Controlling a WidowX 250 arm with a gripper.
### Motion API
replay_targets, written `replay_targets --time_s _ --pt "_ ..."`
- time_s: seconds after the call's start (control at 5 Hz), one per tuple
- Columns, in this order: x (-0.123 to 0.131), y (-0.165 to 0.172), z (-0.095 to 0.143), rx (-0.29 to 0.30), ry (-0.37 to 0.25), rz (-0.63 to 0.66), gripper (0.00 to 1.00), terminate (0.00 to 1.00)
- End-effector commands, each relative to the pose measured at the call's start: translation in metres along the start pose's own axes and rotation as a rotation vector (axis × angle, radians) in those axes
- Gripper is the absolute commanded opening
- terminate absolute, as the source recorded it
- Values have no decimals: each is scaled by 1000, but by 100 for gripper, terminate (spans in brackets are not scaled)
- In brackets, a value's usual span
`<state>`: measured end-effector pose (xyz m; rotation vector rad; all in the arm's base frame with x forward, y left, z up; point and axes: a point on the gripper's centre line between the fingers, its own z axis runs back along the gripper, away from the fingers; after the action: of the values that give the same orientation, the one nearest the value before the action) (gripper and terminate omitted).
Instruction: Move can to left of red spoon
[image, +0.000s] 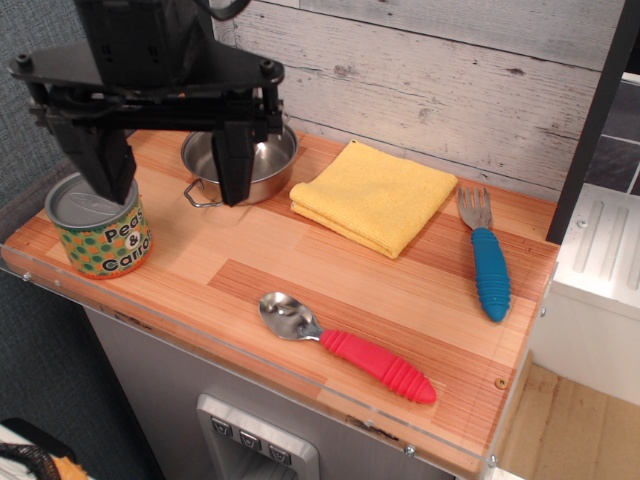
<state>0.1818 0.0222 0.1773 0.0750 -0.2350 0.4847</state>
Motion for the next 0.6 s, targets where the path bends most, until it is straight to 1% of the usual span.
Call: replay_targets --time_s 0.0,0.2,0.4 --pt "0 0 0 0 0 0 100 0" --pt "24 21 -13 -10 -2 126 100 0" --pt "44 49 -18 -48 -5 237 100 0"
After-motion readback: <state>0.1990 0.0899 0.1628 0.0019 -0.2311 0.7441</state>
